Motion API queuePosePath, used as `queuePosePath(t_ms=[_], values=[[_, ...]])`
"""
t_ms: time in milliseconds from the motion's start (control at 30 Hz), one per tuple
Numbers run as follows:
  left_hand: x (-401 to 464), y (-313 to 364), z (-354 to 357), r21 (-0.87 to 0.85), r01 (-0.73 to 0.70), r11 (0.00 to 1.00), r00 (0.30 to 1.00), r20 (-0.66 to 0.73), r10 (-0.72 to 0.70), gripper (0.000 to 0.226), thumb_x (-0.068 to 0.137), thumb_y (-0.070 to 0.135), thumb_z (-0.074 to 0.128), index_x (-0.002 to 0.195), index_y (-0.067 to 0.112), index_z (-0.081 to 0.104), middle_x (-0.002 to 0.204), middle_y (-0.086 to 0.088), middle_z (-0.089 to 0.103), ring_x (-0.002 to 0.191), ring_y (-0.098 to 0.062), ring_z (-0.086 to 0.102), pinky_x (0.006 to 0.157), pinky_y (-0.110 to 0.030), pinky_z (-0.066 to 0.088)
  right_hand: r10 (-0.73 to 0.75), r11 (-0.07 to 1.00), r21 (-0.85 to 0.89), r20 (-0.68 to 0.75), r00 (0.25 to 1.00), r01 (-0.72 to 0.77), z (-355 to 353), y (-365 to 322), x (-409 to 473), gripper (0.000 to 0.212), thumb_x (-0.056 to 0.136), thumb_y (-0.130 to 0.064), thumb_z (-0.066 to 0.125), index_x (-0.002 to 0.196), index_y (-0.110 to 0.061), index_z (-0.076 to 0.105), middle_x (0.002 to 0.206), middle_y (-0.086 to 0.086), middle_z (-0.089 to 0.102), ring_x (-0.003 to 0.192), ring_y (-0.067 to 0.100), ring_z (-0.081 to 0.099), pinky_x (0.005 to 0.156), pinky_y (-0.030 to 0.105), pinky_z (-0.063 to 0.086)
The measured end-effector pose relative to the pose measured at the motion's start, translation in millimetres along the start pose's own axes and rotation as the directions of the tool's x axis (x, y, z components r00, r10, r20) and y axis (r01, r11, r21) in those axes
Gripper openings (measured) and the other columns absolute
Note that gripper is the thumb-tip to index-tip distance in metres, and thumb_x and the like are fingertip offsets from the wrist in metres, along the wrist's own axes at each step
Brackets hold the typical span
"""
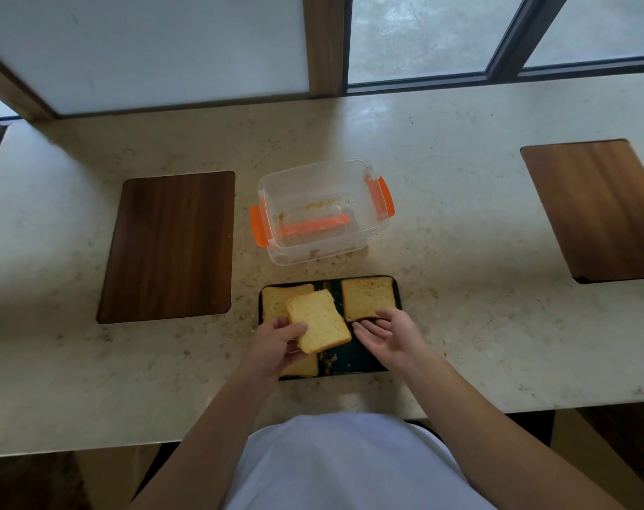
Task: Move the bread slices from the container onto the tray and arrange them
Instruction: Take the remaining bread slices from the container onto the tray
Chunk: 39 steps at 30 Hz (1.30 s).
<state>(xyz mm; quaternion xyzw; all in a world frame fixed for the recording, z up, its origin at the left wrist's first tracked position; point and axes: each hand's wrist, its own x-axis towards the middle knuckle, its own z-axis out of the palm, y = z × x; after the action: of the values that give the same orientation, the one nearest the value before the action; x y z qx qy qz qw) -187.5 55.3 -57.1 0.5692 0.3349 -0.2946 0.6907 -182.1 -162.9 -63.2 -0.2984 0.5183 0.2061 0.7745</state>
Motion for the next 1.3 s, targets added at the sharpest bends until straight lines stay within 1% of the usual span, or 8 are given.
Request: queuePosePath(t_ms=[167, 400, 567, 667, 733, 933, 1133, 1300], values=[[-1.1, 1.4, 7.0, 0.005, -0.032, 0.999, 0.998, 0.055, 0.031, 0.029, 0.093, 0.009, 0.068, 0.12, 0.002, 0.06, 0.112, -0.016, 0.073, 0.093, -0.026, 0.075, 0.067, -0.031, 0.059, -0.038, 0.896, -0.437, 0.094, 0.995, 0.076, -4.4, 9.5, -10.7, 0.04, 0.095, -0.025, 0.065, 0.129, -0.006, 0.059, 0.117, 0.014, 0.07, 0.098, 0.029, 0.074, 0.074, 0.038, 0.062], [-6.4, 3.7, 25.5, 0.092, -0.006, 0.996, 0.993, 0.119, -0.005, 0.049, 0.09, 0.005, 0.071, 0.134, 0.006, 0.05, 0.12, -0.019, 0.068, 0.1, -0.031, 0.072, 0.08, -0.04, 0.061, -0.148, 0.726, -0.62, 0.282, 0.948, 0.298, -16.4, 6.0, -25.9, 0.024, 0.091, -0.014, 0.07, 0.114, -0.01, 0.065, 0.12, 0.014, 0.069, 0.101, 0.023, 0.073, 0.083, 0.035, 0.062], [-3.0, 5.2, 28.7, 0.503, -0.255, 0.826, 0.967, 0.126, 0.222, 0.083, 0.082, 0.023, 0.082, 0.15, 0.029, 0.034, 0.132, 0.004, 0.052, 0.116, -0.02, 0.058, 0.088, -0.035, 0.054, -0.21, 0.484, -0.767, 0.365, 0.907, 0.421, -22.9, -15.3, -37.9, 0.017, 0.089, -0.014, 0.068, 0.106, -0.017, 0.066, 0.108, 0.006, 0.073, 0.097, 0.018, 0.073, 0.088, 0.04, 0.061], [1.3, 10.6, 34.1, 0.561, -0.473, 0.68, 0.881, 0.306, 0.36, 0.061, 0.085, 0.027, 0.079, 0.138, 0.033, 0.051, 0.124, 0.012, 0.059, 0.106, -0.009, 0.059, 0.073, -0.019, 0.053, -0.163, 0.323, -0.8, 0.479, 0.863, 0.505, -18.0, -31.9, -44.7, 0.016, 0.089, -0.019, 0.069, 0.104, -0.023, 0.068, 0.101, -0.004, 0.074, 0.093, 0.011, 0.072, 0.083, 0.033, 0.061], [2.2, 14.8, 38.8, 0.532, -0.508, 0.677, 0.86, 0.356, 0.366, 0.041, 0.087, 0.03, 0.075, 0.125, 0.037, 0.06, 0.112, 0.013, 0.067, 0.096, -0.004, 0.064, 0.071, -0.019, 0.055, -0.175, 0.278, -0.794, 0.511, 0.842, 0.54, -13.5, -42.2, -45.7, 0.017, 0.089, -0.019, 0.071, 0.105, -0.024, 0.069, 0.102, -0.003, 0.074, 0.094, 0.011, 0.071, 0.083, 0.034, 0.061], [6.1, 8.7, 49.5, 0.446, -0.415, 0.793, 0.908, 0.253, 0.333, 0.016, 0.1, 0.033, 0.056, 0.113, 0.033, 0.066, 0.103, 0.01, 0.071, 0.089, -0.001, 0.068, 0.071, -0.026, 0.06, -0.463, 0.268, -0.812, 0.363, 0.808, 0.518, -12.5, -52.2, -34.6, 0.024, 0.083, -0.023, 0.081, 0.1, -0.017, 0.063, 0.1, 0.003, 0.071, 0.091, 0.02, 0.069, 0.081, 0.041, 0.061], [9.1, -2.4, 51.3, 0.505, -0.32, 0.802, 0.947, 0.189, 0.259, 0.01, 0.098, 0.024, 0.062, 0.105, 0.031, 0.061, 0.1, 0.001, 0.071, 0.081, -0.008, 0.07, 0.065, -0.021, 0.058, -0.514, 0.258, -0.85, 0.282, 0.81, 0.46, -26.3, -36.7, -12.9, 0.025, 0.082, -0.025, 0.082, 0.098, -0.019, 0.064, 0.098, 0.0, 0.071, 0.089, 0.016, 0.068, 0.082, 0.039, 0.059], [14.3, -10.1, 56.2, 0.588, -0.25, 0.769, 0.968, 0.123, 0.221, 0.007, 0.095, 0.02, 0.067, 0.1, 0.022, 0.061, 0.097, -0.003, 0.07, 0.081, -0.015, 0.071, 0.068, -0.027, 0.061, -0.529, 0.137, -0.904, 0.279, 0.802, 0.405, -33.1, -29.0, 3.7, 0.025, 0.086, -0.025, 0.078, 0.105, -0.022, 0.062, 0.097, -0.005, 0.069, 0.088, 0.01, 0.066, 0.076, 0.031, 0.058]])
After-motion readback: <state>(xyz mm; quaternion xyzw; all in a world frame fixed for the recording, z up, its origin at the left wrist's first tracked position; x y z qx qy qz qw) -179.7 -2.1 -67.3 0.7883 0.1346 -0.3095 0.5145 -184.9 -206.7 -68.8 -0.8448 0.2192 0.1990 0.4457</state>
